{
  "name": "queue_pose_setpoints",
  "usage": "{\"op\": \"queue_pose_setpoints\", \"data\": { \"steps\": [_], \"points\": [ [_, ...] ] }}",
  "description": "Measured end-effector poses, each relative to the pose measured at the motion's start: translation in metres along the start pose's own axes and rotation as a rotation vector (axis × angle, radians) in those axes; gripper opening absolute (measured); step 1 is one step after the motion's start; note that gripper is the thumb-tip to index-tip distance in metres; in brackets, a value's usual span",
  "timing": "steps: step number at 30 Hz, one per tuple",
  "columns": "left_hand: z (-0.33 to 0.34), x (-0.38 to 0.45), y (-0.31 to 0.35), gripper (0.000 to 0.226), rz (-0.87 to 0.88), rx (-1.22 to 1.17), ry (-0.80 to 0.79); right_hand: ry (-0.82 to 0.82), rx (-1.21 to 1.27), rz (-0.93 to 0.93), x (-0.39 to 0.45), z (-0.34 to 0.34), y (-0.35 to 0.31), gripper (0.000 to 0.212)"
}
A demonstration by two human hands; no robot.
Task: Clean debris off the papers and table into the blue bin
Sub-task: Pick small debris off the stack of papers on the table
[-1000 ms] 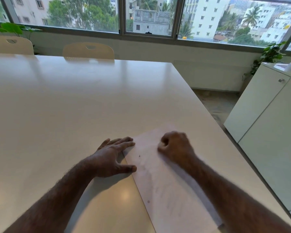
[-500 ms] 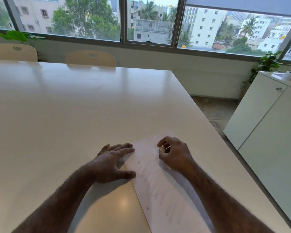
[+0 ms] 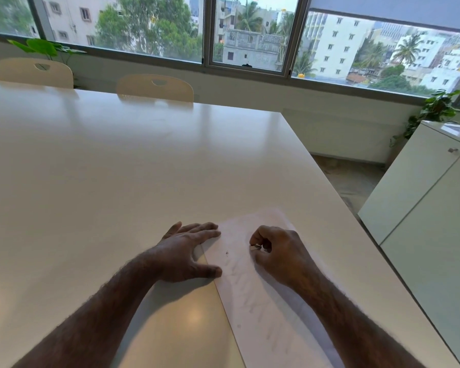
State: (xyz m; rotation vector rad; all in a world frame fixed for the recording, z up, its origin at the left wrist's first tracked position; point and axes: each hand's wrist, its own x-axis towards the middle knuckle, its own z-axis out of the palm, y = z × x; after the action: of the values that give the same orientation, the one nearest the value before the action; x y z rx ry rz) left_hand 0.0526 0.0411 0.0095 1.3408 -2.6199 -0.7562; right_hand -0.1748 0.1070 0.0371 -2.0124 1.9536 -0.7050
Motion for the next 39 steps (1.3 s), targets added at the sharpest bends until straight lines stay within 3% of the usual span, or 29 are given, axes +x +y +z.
{"op": "queue_pose_setpoints", "data": {
  "steps": [5,9,14,17,19,23,27,29,32,33,37,39],
  "points": [
    [-0.001,-0.001,0.002,0.090,-0.001,0.001,0.002,-0.049,-0.048,0.010,0.000,0.001,-0.003,0.009],
    [-0.001,-0.001,0.002,0.090,-0.004,0.004,0.002,0.113,-0.128,0.148,0.011,0.008,-0.014,0.016],
    [-0.003,-0.001,0.003,0.096,0.011,0.019,-0.014,-0.111,-0.055,0.044,0.005,0.023,-0.050,0.007],
    [-0.002,0.000,0.002,0.092,0.012,0.024,-0.005,0.088,-0.176,0.281,0.028,0.004,-0.020,0.018],
    [0.000,-0.001,0.000,0.091,0.008,0.020,-0.006,0.153,-0.202,0.312,0.031,0.003,-0.013,0.021],
    [-0.001,-0.001,0.001,0.094,0.017,0.028,-0.004,-0.110,-0.034,0.094,0.013,0.025,-0.040,0.014],
    [-0.003,-0.001,0.002,0.091,0.016,0.017,-0.007,0.131,-0.256,0.397,0.040,-0.011,0.010,0.025],
    [-0.001,-0.003,0.001,0.091,0.012,0.010,-0.009,0.170,-0.300,0.348,0.034,-0.001,0.004,0.025],
    [-0.001,-0.003,0.001,0.094,0.016,0.014,-0.009,-0.015,-0.164,0.089,0.012,0.033,-0.038,0.019],
    [-0.002,-0.002,0.001,0.094,0.016,0.013,-0.008,-0.020,-0.148,0.091,0.014,0.030,-0.036,0.019],
    [-0.003,-0.002,0.003,0.092,0.011,0.017,-0.019,0.164,-0.257,0.397,0.041,-0.006,0.009,0.024],
    [-0.001,-0.003,0.003,0.092,0.014,0.022,-0.015,0.138,-0.278,0.301,0.034,0.008,-0.007,0.024]
  ]
}}
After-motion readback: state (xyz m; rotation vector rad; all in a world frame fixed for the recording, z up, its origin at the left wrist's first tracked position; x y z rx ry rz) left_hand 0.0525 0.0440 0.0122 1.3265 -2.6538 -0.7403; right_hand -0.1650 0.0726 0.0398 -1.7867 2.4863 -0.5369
